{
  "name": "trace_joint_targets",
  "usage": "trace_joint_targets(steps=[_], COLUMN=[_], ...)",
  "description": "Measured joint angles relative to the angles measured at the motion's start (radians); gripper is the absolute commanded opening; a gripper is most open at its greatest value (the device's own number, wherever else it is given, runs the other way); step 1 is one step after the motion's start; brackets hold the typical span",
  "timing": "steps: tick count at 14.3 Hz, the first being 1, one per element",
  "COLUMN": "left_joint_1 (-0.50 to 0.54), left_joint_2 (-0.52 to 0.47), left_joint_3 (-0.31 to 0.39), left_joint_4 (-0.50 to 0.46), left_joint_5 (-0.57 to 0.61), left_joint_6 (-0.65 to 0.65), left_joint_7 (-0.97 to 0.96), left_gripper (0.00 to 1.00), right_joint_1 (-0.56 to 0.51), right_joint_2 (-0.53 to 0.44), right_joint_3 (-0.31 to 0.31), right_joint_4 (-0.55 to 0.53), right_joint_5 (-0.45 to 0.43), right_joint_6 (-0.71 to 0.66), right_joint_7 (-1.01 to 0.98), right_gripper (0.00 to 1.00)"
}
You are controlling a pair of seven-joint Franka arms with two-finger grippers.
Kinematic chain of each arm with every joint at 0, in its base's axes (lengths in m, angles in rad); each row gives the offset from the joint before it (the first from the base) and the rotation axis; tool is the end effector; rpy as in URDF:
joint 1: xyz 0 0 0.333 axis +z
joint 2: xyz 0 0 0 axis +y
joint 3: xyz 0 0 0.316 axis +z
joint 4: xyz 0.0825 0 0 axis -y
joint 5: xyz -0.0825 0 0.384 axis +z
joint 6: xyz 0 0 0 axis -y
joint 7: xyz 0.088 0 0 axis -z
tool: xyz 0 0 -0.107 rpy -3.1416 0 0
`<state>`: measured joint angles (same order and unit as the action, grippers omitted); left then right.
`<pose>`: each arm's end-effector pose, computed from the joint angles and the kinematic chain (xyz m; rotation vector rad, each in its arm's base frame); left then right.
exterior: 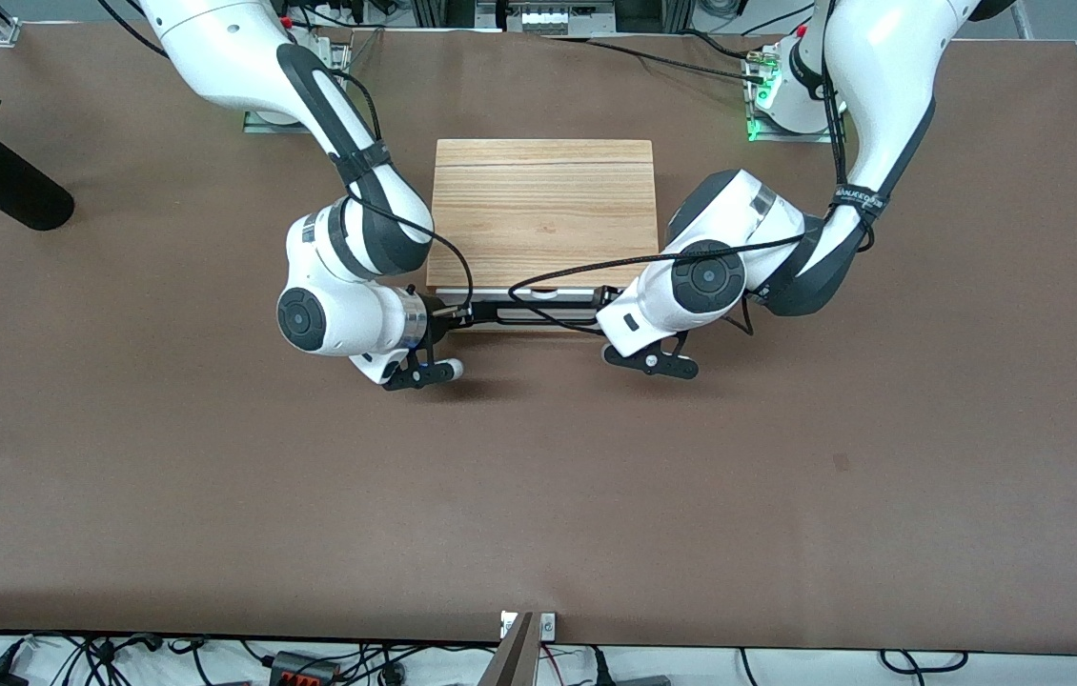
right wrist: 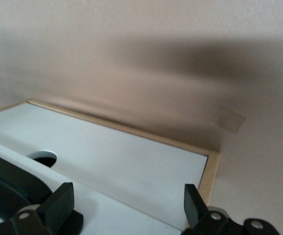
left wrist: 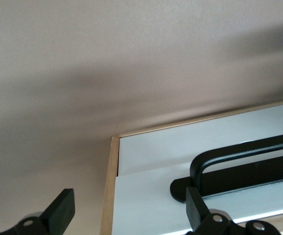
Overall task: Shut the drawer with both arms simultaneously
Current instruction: 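Push the white drawer front into the cabinet with both grippers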
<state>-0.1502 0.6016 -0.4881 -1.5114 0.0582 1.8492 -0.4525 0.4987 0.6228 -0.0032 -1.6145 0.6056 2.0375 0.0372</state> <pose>0.5744 -0.3576 0.3303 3.0140 -0.2417 -0.4279 0.5788 0.3493 0.2544 -2.6638 -0.1665 0.4370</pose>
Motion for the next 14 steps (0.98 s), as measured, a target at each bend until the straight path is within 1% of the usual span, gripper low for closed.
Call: trace_joint_targets(steps=[3, 11, 13, 14], left_joint_1=[0.002, 0.021, 0.033, 0.036], left_joint_2=[-0.002, -0.005, -0.008, -0.009], left_joint_3=[-0.001, -0.008, -0.008, -0.008], left_joint_4=[-0.021, -0.022, -0.013, -0.011], left_joint_5=[0.001, 0.001, 0.001, 0.001], left_joint_6=[0.001, 0.01, 0.014, 0.014], left_joint_7=[0.0, 0.0, 0.0, 0.0], left_gripper=[1.0, 1.0, 1.0, 1.0], right_joint_1=[0.0, 0.0, 0.0, 0.001], right_joint_2=[0.0, -0.001, -0.012, -0.021], right_joint_3=[0.0, -0.003, -0.009, -0.016], right_joint_4=[0.0, 0.003, 0.012, 0.023], right_joint_5=[0.0, -0.004, -0.023, -0.048], right_joint_6=[-0.001, -0.001, -0.002, -0.002], right_joint_7=[0.001, 0.0, -0.001, -0.001], right_gripper=[1.0, 1.0, 1.0, 1.0])
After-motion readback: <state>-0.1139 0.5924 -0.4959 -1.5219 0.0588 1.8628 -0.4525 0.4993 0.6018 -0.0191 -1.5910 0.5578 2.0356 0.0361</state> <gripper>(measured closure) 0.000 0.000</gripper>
